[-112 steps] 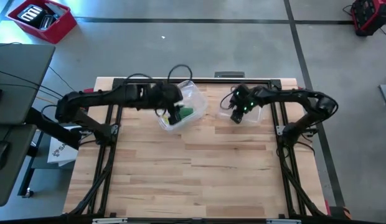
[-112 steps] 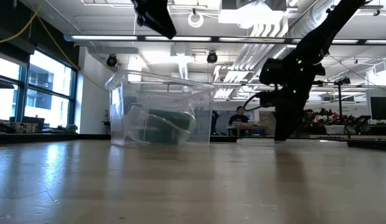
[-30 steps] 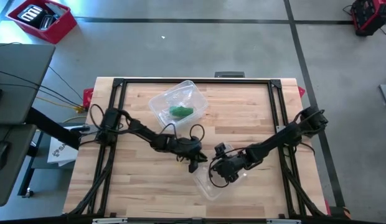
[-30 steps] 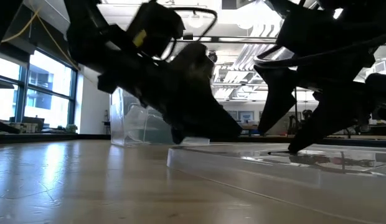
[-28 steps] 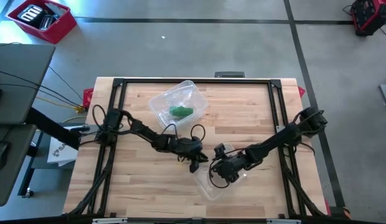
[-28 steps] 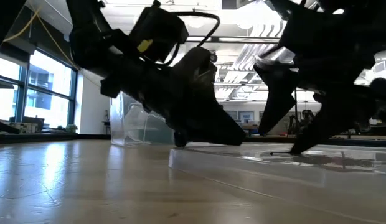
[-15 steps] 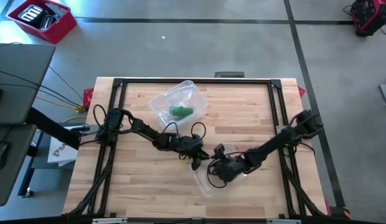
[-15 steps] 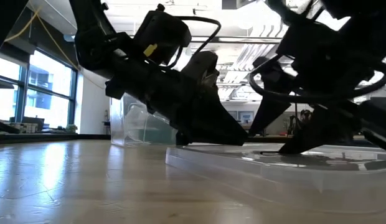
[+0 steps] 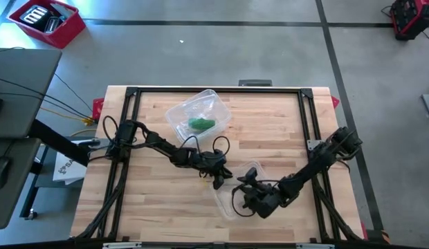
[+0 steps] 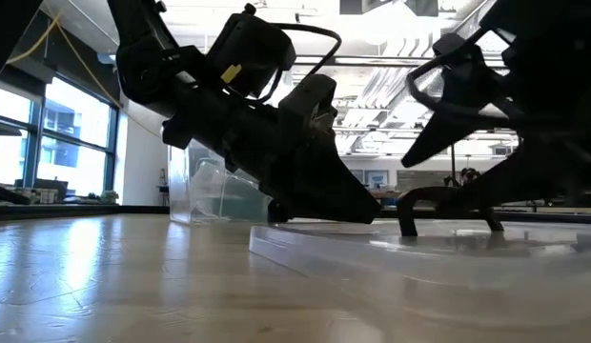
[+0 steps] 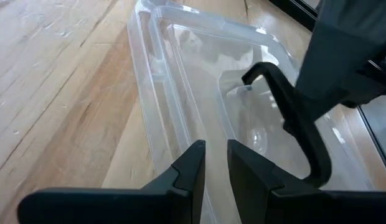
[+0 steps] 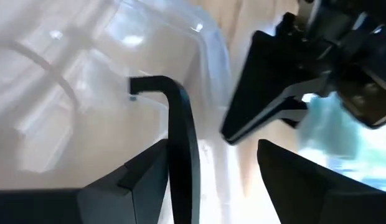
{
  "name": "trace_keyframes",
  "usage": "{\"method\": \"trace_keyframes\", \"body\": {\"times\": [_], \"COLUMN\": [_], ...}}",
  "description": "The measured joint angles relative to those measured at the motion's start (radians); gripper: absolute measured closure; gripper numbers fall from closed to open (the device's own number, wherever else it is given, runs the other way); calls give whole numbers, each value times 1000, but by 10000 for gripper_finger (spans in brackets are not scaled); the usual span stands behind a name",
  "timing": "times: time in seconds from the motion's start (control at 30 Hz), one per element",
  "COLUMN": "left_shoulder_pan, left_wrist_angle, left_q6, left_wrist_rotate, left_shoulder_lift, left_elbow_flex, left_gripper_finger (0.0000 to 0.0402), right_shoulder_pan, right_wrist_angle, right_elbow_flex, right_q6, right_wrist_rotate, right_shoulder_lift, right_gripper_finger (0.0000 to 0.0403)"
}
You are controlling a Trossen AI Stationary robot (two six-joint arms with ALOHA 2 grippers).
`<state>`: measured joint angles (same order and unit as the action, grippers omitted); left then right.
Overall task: Roll bandage
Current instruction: Close the transparent storage box
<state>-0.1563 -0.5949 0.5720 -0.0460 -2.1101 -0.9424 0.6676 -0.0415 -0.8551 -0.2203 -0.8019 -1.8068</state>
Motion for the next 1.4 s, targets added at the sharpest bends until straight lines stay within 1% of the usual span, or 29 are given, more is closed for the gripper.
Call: {"method": "trace_keyframes", "body": {"times": [0.1,0.27,0.47,0.6,0.7,0.83,0.9,0.93,1.07,1.13,1.27,1.4], "left_shoulder_pan": [0,0,-1,-2,-2,-2,-2,-2,-2,-2,-2,-1], "left_wrist_angle": [0,0,0,-1,-5,-6,-6,-7,-9,-9,-10,-14], "left_q6": [-1,-5,-7,-7,-8,-8,-8,-8,-8,-8,-16,-19], "left_wrist_rotate": [-1,0,2,2,3,4,4,4,5,5,5,3], "left_shoulder_lift": [0,0,0,0,0,0,-1,-1,-1,-1,-1,-1], "left_elbow_flex": [0,1,2,2,3,3,3,3,3,3,3,3], "left_gripper_finger": [336,336,336,336,335,335,335,335,335,335,335,335], "right_shoulder_pan": [6,-11,-72,-153,-229,-340,-385,-402,-447,-463,-479,-469], "right_wrist_angle": [3,2,0,-41,-87,-120,-125,-132,-128,-128,-126,-116], "right_elbow_flex": [0,-1,-2,-2,-2,-2,-2,-2,-2,-2,-2,-4], "right_q6": [76,119,200,273,298,300,299,293,268,267,295,300], "right_wrist_rotate": [60,141,305,470,634,895,971,988,1002,1050,1188,1215], "right_shoulder_lift": [1,2,25,88,129,129,112,105,106,106,82,52], "right_gripper_finger": [171,171,172,172,172,172,172,172,172,172,172,171]}}
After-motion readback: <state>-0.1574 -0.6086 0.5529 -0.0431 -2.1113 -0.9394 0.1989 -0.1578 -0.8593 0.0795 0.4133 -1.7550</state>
